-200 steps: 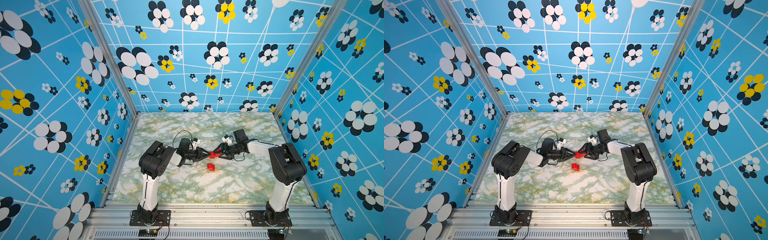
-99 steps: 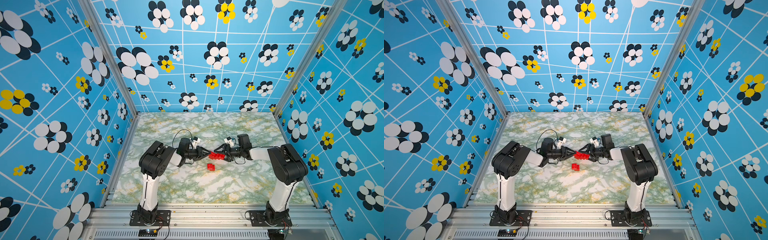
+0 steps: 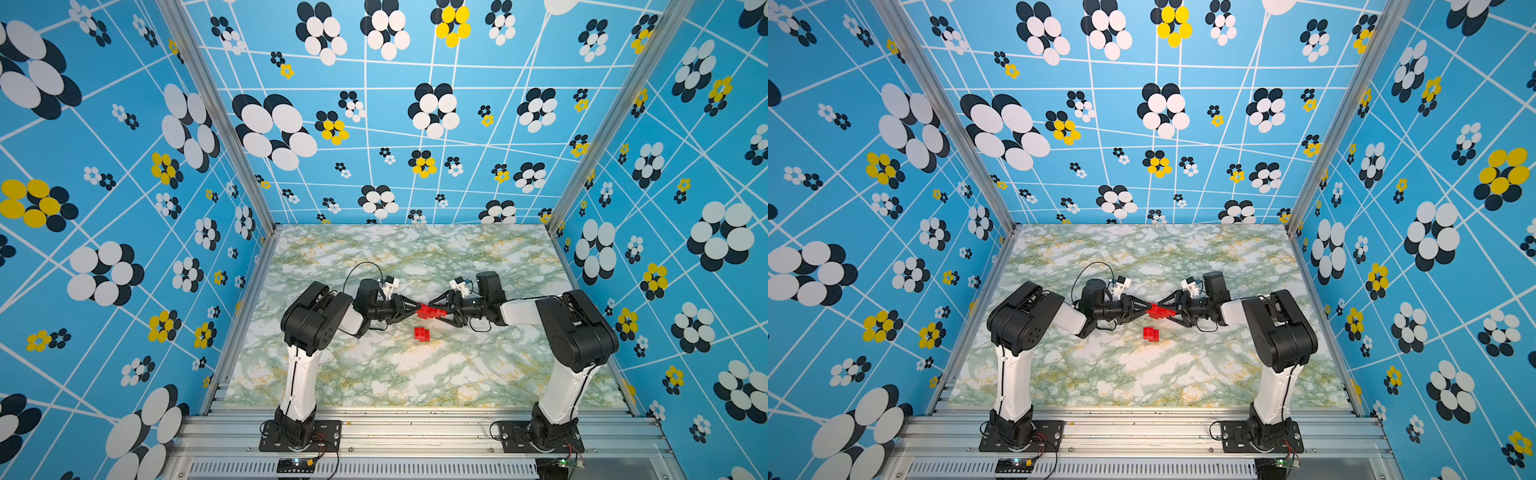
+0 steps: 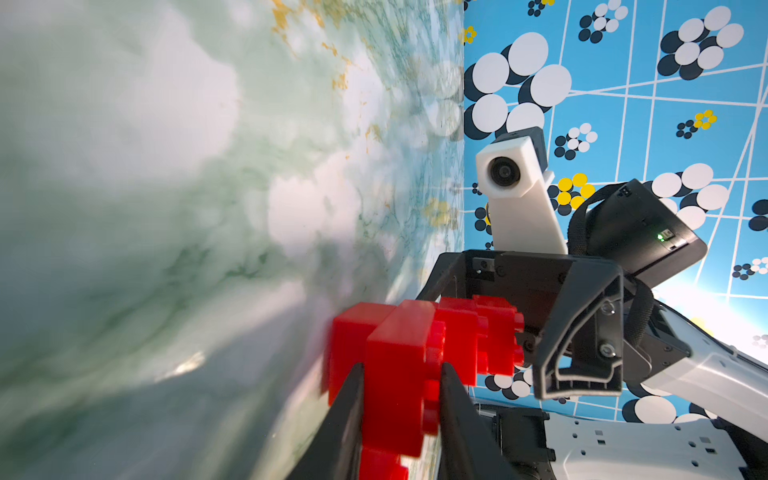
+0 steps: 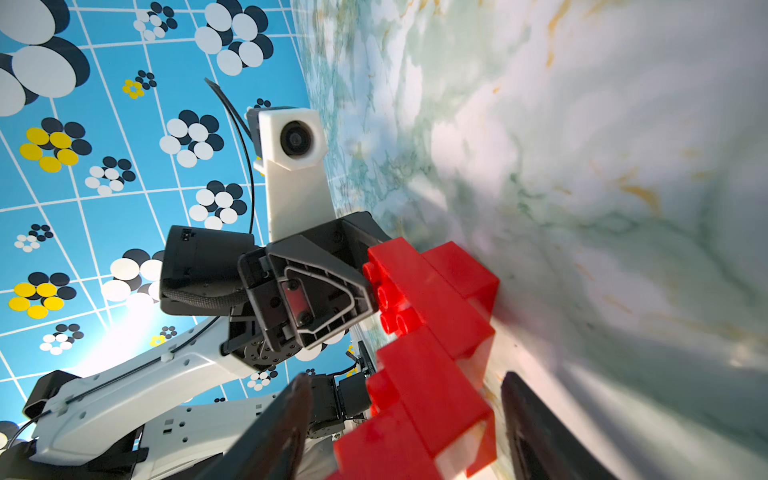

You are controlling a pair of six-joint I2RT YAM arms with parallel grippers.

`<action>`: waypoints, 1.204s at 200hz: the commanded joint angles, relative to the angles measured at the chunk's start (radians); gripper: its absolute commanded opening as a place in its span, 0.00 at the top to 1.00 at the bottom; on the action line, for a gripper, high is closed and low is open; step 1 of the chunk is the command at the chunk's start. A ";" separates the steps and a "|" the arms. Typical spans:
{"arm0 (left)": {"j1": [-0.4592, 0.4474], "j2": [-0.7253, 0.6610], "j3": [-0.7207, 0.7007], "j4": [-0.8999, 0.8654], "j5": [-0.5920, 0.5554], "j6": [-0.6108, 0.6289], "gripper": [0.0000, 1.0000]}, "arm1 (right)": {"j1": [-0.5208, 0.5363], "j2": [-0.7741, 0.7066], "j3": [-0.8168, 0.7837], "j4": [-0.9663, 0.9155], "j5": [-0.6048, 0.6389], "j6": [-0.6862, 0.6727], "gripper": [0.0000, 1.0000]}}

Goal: Assemble the letter v with lego
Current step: Adjust the lego brick at the center of the board.

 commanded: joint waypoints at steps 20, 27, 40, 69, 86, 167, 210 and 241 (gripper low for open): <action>-0.009 0.017 -0.051 0.071 -0.066 -0.041 0.69 | 0.006 -0.037 -0.013 0.021 0.018 0.017 0.29; -0.012 0.019 -0.056 0.086 -0.073 -0.049 0.69 | 0.007 -0.040 -0.014 0.021 0.022 0.018 0.29; -0.018 0.020 -0.065 0.100 -0.085 -0.059 0.69 | 0.009 -0.042 -0.015 0.021 0.026 0.021 0.31; -0.026 0.022 -0.083 0.134 -0.117 -0.078 0.69 | 0.016 -0.042 -0.015 0.020 0.035 0.024 0.31; -0.031 0.027 -0.094 0.162 -0.130 -0.096 0.69 | 0.026 -0.034 -0.011 0.020 0.039 0.026 0.31; -0.040 0.069 -0.109 0.244 -0.153 -0.139 0.67 | 0.037 -0.025 0.015 -0.039 0.060 -0.010 0.38; -0.040 0.070 -0.110 0.251 -0.147 -0.140 0.63 | 0.036 -0.025 0.052 -0.131 0.071 -0.063 0.43; -0.041 0.066 -0.113 0.258 -0.145 -0.139 0.58 | 0.036 -0.021 0.070 -0.174 0.073 -0.087 0.43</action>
